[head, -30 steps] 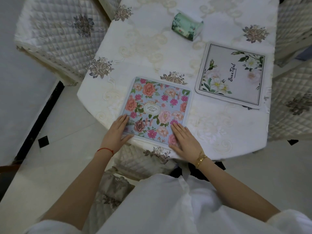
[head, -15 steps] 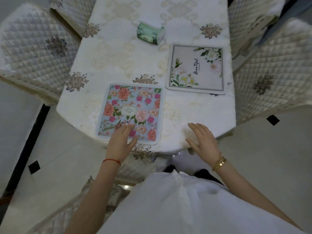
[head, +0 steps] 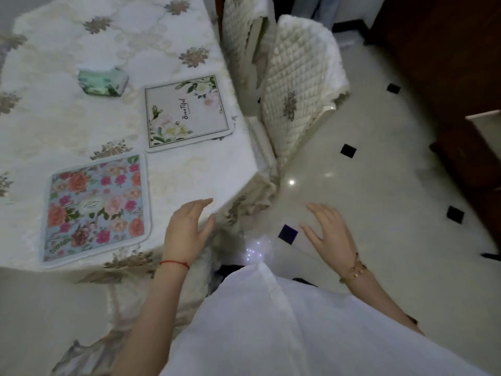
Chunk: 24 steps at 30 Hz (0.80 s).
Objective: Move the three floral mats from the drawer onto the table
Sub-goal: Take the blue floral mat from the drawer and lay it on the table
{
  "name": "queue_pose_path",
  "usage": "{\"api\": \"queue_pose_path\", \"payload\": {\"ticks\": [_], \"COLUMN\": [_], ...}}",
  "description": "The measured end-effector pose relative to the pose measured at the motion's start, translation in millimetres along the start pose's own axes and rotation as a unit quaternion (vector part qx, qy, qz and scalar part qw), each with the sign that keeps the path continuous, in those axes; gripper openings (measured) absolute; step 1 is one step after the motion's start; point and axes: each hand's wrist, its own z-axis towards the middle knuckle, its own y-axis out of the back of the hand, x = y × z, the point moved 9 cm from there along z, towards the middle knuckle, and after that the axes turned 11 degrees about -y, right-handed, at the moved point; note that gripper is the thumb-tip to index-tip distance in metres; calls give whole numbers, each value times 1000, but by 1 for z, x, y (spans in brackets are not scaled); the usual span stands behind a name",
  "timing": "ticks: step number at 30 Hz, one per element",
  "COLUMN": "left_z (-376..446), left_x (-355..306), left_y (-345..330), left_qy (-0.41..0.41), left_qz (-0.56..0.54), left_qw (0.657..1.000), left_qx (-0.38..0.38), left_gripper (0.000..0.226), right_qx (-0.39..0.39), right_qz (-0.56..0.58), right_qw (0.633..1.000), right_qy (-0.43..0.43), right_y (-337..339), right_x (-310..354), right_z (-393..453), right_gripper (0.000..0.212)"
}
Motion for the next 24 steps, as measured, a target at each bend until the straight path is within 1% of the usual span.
{"api": "queue_pose_path", "payload": {"ticks": [4,7,11,14,19,24], "left_z": [28,46,70,89,132,196], "left_x": [-94,-157,-231,-276,-347,-404], "left_y": [-50,-83,-119,-149,-203,-271], "left_qy": [-66,-106,-173,-206,-287,-326], "left_qz": [-19,-33,-50,-43,-50,-73], "left_qw": [997,992,979,969,941,922], "left_qx": [35,59,91,132,173,193], "left_gripper": [29,29,27,29,29,28], "right_qx": [-26,-73,-127,-164,-214,-227], "right_qz": [-6,-7,1,9,17,27], "right_qw": [998,991,973,952,915,887], "right_qy": [-65,-114,-193,-257,-343,-400], "right_y": [57,99,142,162,181,194], "right_x": [-82,-136,-199,-240,-303,-372], "right_z": [-40,-72,-112,-135,-157,-143], "right_gripper": [42,42,42,42,42,41]}}
